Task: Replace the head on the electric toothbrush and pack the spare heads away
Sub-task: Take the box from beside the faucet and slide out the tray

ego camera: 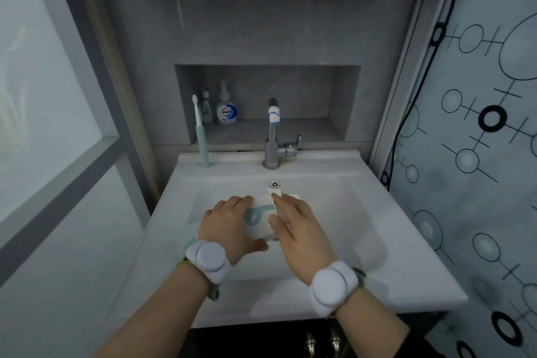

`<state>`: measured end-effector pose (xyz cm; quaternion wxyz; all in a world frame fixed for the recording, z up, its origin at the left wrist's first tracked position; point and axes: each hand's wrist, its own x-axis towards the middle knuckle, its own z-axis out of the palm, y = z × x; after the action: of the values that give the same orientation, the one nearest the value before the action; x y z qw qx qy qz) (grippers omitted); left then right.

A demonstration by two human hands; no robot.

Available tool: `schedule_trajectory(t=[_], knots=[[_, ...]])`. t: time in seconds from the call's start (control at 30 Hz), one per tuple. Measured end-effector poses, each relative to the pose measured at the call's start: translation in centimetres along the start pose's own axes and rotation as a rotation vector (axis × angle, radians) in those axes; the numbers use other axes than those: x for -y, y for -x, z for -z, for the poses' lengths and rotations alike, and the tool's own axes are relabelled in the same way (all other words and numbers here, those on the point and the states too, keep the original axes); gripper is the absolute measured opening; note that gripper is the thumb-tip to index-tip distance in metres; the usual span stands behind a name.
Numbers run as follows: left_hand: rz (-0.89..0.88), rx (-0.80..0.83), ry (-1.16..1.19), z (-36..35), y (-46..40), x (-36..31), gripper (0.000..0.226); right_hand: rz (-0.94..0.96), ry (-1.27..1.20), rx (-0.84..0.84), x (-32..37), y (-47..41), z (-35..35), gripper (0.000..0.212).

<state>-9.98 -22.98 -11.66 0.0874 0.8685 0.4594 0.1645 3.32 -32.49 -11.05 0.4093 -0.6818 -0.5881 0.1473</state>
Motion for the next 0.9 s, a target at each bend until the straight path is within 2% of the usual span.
schedule_trajectory(t=[0.2,0.33,0.43,0.5,0.6,0.8,0.9], knots=[[0.066,0.011,0.163,0.9,-0.7,0.9,0.096,0.101,-0.194,-0.168,-0.4,-0.1,1.7,0.021],[0.065,0.037,0.239,1.6,-0.7,0.5,0.09,0.003,-0.313,-0.152,-0.9,-0.4,2.2,0.022],[0.039,0.06,0.239,2.0,-0.7,-0.1,0.087,-0.088,-0.351,-0.084,-1.5,-0.8,2.6,0.015],[0.03,0.066,0.23,2.2,-0.8,-0.2,0.087,-0.134,-0.357,-0.012,-1.8,-1.1,2.8,0.02],[0.034,0.102,0.226,2.4,-0.9,-0.1,0.088,-0.138,-0.361,0.022,-2.0,-1.4,3.2,0.023],[-0.007,0.216,0.215,2.8,-0.9,-0.3,0.08,-0.145,-0.23,0.127,-2.2,-2.1,4.0,0.012],[-0.042,0.259,0.22,2.8,-0.9,-0.3,0.081,-0.215,-0.328,0.175,-2.1,-2.8,4.5,0.02]])
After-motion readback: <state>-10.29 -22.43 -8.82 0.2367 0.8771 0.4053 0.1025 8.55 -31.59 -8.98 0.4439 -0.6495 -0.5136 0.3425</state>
